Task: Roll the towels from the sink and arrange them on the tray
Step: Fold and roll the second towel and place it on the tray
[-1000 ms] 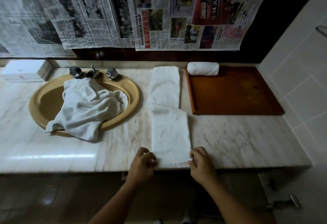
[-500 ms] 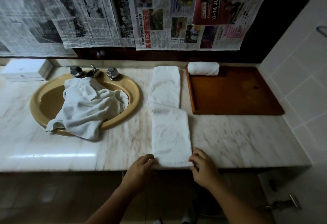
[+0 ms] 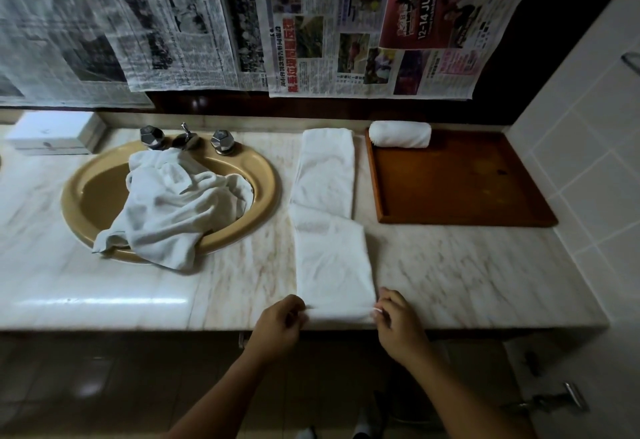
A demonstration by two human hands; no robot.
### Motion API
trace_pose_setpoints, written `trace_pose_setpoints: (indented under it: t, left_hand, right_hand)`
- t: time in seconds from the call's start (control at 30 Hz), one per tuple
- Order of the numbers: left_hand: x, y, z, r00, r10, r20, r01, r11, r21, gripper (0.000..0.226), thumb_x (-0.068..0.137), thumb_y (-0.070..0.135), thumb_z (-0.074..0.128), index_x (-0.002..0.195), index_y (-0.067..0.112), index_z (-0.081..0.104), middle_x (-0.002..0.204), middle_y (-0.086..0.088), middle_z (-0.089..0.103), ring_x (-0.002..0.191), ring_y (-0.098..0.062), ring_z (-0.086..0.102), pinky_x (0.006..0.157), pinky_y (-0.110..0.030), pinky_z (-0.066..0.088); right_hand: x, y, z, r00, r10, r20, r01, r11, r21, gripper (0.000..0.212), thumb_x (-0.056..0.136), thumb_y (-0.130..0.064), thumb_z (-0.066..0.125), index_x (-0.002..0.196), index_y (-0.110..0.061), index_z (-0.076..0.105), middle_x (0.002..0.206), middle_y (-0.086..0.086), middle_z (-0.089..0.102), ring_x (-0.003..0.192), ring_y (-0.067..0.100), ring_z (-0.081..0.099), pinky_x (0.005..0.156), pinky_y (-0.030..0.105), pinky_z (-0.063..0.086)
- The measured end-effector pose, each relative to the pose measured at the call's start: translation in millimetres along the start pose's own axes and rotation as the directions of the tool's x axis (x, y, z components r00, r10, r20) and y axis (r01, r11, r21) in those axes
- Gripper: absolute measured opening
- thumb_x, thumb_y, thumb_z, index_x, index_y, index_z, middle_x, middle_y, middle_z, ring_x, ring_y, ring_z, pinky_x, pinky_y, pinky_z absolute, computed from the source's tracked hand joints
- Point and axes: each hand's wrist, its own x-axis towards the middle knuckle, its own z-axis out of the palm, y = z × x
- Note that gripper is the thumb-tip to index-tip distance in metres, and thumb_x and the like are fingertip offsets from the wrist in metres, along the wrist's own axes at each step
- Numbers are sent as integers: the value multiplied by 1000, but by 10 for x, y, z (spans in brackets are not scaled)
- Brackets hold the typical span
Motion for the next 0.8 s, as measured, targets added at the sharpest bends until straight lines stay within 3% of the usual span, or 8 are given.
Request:
trace_pose_setpoints:
  t: [0.1,0.2,0.27,0.37,0.43,0.57,0.7,0.8]
  left_hand:
    - [59,30,22,998,-66,4,66,998,-5,6,95,32,63,91,34,59,92,12,66,81,-6,64,73,-38,59]
    - [78,60,49,996,-86,-2,86,996,9,8,95,31,62,87,30,58,99,15,67,83,-5,64,75,-38,60]
    - [73,87,59,996,-83,-29,84,996,22,9,94,30,63,87,30,57,99,15,67,83,-4,64,75,-37,60]
    - [43,133,60,994,-49,-101,53,997,47,15,92,25,67,90,29,52,96,13,57,81,-7,59,70,-34,57]
    - [29,137,69,995,13,-95,-4,995,99,17,91,18,69,93,28,56,100,14,52,81,-9,59,66,-35,57]
    - [2,76,104,985,114,-130,-86,975,204,10,91,15,67,97,22,70,103,14,58,82,-11,61,64,-36,56]
    - [-131,-11,74,966,227,-125,-170,920,353,19,95,33,65,112,27,70,111,14,62,88,-8,62,63,-28,56]
    - [-250,-28,34,970,239,-39,-202,887,415,35,90,45,67,123,32,63,124,15,58,98,-5,60,65,-25,56]
  right_hand:
    - [25,-42,-4,999,41,-12,-41,999,0,18,96,-24,65,104,-9,71,138,-1,55,123,14,54,101,21,38]
    - [40,-115,-29,997,41,-58,-40,999,23,9,91,-24,71,88,-18,65,110,-7,61,96,6,57,85,19,42]
    - [45,-144,-47,996,44,-80,-40,998,54,17,89,-24,72,87,-28,57,95,-14,58,84,1,57,74,18,44]
    - [78,-162,-71,996,56,-69,-52,997,55,24,88,-20,74,86,-32,54,88,-13,56,80,3,58,70,15,45]
    - [95,-131,-69,999,23,-47,-21,999,34,22,87,-15,73,80,-29,58,88,-12,57,81,9,59,71,19,46]
    - [75,-15,-61,999,-14,-32,14,1000,0,4,90,-18,72,92,-15,75,113,1,67,108,18,64,92,24,47]
    - [3,21,-190,985,-151,79,156,986,-61,26,81,-34,76,103,-20,70,117,-9,58,98,10,60,84,22,50]
    - [-10,35,-204,969,-219,117,235,962,-137,29,78,-28,70,106,-21,65,118,-6,54,96,20,62,79,28,52]
